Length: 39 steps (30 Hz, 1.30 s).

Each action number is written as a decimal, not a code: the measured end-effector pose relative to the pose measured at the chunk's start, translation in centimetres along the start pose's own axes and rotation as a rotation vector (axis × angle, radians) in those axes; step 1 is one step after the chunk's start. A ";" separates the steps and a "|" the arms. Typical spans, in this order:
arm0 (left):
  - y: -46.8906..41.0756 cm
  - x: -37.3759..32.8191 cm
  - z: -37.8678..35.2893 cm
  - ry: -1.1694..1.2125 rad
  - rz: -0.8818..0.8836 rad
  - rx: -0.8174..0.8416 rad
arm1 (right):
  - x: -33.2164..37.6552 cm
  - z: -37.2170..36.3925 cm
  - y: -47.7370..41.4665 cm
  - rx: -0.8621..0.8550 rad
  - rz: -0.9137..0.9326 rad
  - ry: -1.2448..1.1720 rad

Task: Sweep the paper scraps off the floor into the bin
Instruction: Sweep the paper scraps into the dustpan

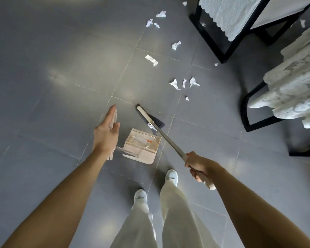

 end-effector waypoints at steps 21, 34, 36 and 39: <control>0.7 -1.7 1.7 0.176 -0.216 0.032 | -0.7 -1.7 7.5 -0.168 0.241 -0.003; -11.4 -12.7 -7.4 0.105 -0.314 0.109 | 8.8 12.5 -1.8 -0.350 0.253 -0.165; -13.9 -14.6 -9.4 0.101 -0.305 0.137 | 10.8 16.0 -2.9 -0.354 0.224 -0.168; -17.6 -16.0 -11.7 0.081 -0.267 0.189 | 13.3 21.3 -4.0 -0.408 0.183 -0.139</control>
Point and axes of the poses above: each hand's wrist, its own y-axis away from the middle knuckle, its own z-axis out of the back of the hand, x = y × z, the point moved 9 cm from there along -y, towards the middle knuckle, and after that the axes turned 2 degrees about -z, right-handed, at the moved point
